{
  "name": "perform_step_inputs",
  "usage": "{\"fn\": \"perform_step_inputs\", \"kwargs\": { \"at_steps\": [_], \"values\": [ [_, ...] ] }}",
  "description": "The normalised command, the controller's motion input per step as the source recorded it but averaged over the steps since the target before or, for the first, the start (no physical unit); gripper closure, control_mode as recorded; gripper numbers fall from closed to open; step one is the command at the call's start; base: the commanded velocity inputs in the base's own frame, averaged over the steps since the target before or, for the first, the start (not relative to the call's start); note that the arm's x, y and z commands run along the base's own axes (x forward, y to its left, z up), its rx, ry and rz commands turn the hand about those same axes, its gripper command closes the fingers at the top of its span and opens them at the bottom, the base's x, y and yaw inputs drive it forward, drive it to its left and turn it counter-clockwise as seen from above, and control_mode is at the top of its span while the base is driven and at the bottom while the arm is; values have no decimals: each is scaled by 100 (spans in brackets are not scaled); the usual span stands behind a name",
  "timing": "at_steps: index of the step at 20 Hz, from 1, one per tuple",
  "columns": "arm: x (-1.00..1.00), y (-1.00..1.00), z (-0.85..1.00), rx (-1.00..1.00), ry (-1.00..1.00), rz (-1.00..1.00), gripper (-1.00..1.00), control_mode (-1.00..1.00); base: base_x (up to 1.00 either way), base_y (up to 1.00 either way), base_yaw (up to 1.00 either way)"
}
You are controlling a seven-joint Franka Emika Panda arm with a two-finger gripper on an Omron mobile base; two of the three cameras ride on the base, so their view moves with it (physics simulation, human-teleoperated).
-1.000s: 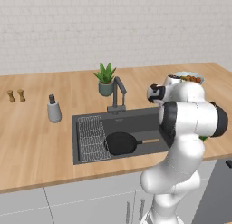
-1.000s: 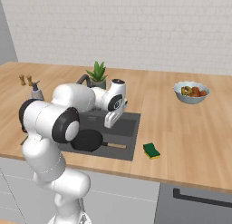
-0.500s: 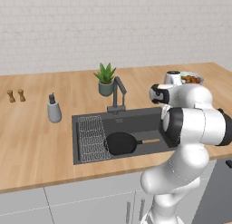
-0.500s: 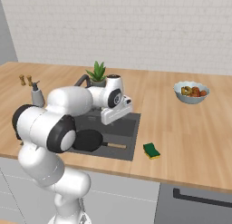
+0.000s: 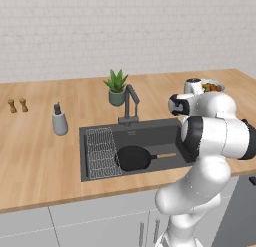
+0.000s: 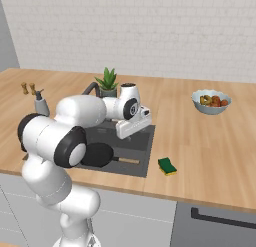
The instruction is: Pick the pan and sponge and place them into the sink. Then turn on the water.
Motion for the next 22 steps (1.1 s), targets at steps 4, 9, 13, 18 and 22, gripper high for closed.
{"fn": "perform_step_inputs", "kwargs": {
  "at_steps": [4,9,13,18,22],
  "values": [
    [-17,-32,0,0,5,-5,-100,-100,0,0,0],
    [-19,-27,0,0,4,-6,-100,-100,0,0,0],
    [-9,-30,0,0,6,-8,-100,-100,0,0,0],
    [-9,-21,0,0,4,-7,-100,-100,0,0,0],
    [-9,-16,0,0,3,-6,-100,-100,0,0,0]
  ]
}}
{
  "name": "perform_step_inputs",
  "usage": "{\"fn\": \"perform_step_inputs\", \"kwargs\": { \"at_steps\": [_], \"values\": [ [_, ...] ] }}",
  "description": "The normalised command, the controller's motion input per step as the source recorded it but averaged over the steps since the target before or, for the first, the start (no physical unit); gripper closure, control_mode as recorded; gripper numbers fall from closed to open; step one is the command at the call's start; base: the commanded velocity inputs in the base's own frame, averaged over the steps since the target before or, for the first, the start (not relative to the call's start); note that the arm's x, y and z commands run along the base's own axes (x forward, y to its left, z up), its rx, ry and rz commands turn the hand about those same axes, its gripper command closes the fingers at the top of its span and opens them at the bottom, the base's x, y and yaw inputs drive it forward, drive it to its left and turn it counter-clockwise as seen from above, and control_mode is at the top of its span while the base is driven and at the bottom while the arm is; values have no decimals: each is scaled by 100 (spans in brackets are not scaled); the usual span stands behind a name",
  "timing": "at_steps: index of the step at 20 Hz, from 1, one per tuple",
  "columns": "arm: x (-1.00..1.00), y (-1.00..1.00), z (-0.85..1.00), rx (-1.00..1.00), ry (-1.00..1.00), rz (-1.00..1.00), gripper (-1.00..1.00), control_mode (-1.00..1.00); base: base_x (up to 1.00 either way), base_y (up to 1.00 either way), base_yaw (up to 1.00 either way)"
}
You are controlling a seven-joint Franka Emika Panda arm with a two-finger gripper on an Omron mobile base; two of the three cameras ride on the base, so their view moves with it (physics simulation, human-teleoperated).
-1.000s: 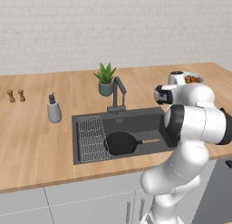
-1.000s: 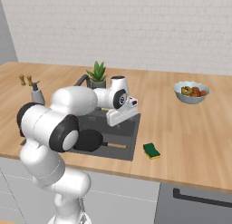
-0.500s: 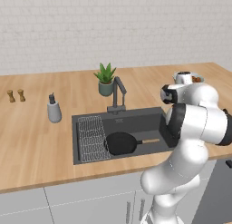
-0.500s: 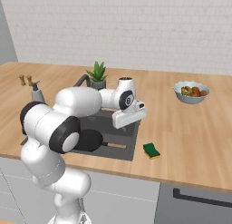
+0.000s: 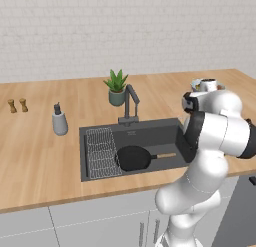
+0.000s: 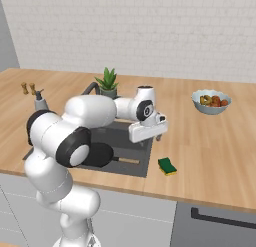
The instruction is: Pick the pan and sponge and place them into the sink. Then turn on the water.
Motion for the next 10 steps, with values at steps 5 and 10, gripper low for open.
{"fn": "perform_step_inputs", "kwargs": {
  "at_steps": [5,10],
  "values": [
    [-18,-22,-2,0,0,-4,-100,-100,0,0,0],
    [-10,-26,-14,0,0,0,-100,-100,0,0,0]
  ]
}}
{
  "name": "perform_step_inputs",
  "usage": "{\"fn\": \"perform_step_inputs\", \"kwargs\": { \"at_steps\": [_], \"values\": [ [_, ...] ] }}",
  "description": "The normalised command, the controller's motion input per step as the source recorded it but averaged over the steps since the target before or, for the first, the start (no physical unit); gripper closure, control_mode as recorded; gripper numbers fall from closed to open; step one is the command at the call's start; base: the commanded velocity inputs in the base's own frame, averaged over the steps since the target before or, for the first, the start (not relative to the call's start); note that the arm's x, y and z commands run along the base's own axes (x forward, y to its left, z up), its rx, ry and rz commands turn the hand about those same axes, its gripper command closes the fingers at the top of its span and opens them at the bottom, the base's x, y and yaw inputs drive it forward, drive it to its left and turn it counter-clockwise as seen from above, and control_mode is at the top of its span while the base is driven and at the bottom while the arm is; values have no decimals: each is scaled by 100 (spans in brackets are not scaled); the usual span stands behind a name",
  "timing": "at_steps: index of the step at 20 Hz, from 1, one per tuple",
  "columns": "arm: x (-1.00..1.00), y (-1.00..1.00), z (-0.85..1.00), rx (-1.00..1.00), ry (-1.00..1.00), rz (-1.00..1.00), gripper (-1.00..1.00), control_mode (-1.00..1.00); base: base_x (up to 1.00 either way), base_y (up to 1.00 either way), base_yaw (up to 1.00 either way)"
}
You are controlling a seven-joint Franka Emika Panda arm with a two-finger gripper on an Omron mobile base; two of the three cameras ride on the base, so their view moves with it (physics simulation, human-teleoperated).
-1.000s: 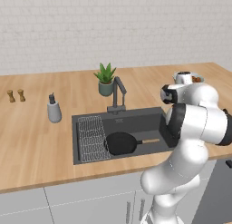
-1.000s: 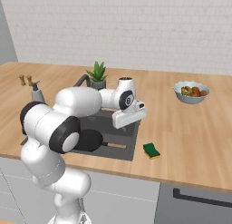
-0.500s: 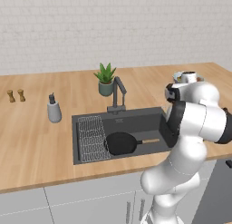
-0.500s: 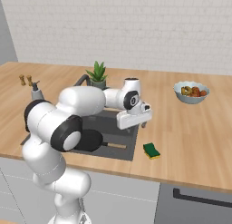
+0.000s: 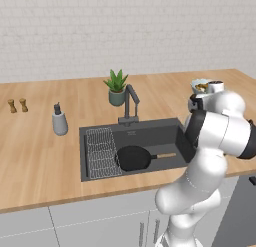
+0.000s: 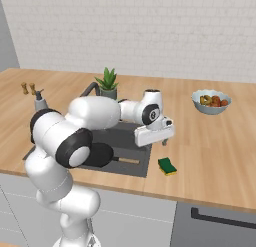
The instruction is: Pick the pan and sponge and place them into the sink. Then turn on the water.
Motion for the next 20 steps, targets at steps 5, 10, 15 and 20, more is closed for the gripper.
{"fn": "perform_step_inputs", "kwargs": {
  "at_steps": [5,10,15,20],
  "values": [
    [-4,-19,-23,0,-2,0,-100,-100,0,0,0],
    [0,-12,-33,3,-1,0,-100,-100,0,0,0],
    [0,-7,-34,3,-2,0,-100,-100,0,0,0],
    [0,-13,-29,1,-3,0,-100,-100,0,0,0]
  ]
}}
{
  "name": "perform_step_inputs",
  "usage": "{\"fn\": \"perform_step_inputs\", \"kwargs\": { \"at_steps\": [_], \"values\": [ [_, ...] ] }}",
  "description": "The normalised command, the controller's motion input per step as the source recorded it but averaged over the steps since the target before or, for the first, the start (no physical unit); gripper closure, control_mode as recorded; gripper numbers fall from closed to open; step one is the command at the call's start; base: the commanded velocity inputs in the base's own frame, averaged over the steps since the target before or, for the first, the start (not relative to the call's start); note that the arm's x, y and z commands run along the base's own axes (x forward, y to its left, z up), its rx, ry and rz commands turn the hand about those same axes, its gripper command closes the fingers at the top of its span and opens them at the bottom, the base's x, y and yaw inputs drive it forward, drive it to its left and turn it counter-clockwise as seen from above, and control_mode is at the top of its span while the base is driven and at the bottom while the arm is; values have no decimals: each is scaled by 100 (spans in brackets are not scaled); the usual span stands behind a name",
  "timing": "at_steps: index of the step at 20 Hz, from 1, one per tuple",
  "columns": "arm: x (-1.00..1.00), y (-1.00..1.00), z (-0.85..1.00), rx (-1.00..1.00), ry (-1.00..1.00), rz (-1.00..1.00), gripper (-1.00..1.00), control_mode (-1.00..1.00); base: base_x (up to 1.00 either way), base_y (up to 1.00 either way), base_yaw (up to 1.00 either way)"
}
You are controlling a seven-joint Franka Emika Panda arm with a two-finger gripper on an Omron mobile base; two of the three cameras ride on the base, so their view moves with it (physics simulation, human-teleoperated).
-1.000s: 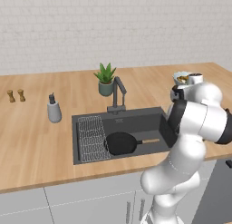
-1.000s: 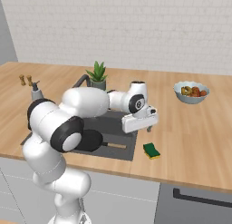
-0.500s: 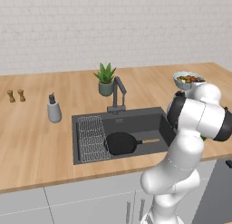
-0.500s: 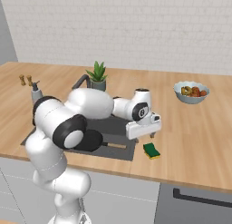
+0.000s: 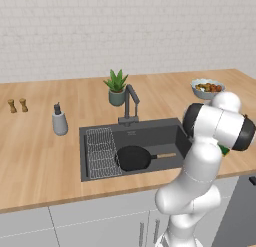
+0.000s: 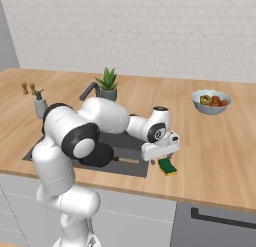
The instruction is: Pick the pan and sponge and place them into the sink. Then turn on the water.
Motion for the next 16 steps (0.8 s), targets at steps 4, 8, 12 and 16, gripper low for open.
{"fn": "perform_step_inputs", "kwargs": {
  "at_steps": [4,8,12,16],
  "values": [
    [0,-20,-18,0,-2,0,-100,-100,0,0,0],
    [0,-10,-28,0,-3,0,-100,-100,0,0,0],
    [0,-2,-36,0,-2,0,-100,-100,0,0,0],
    [1,-2,-30,0,-1,0,-100,-100,0,0,0]
  ]
}}
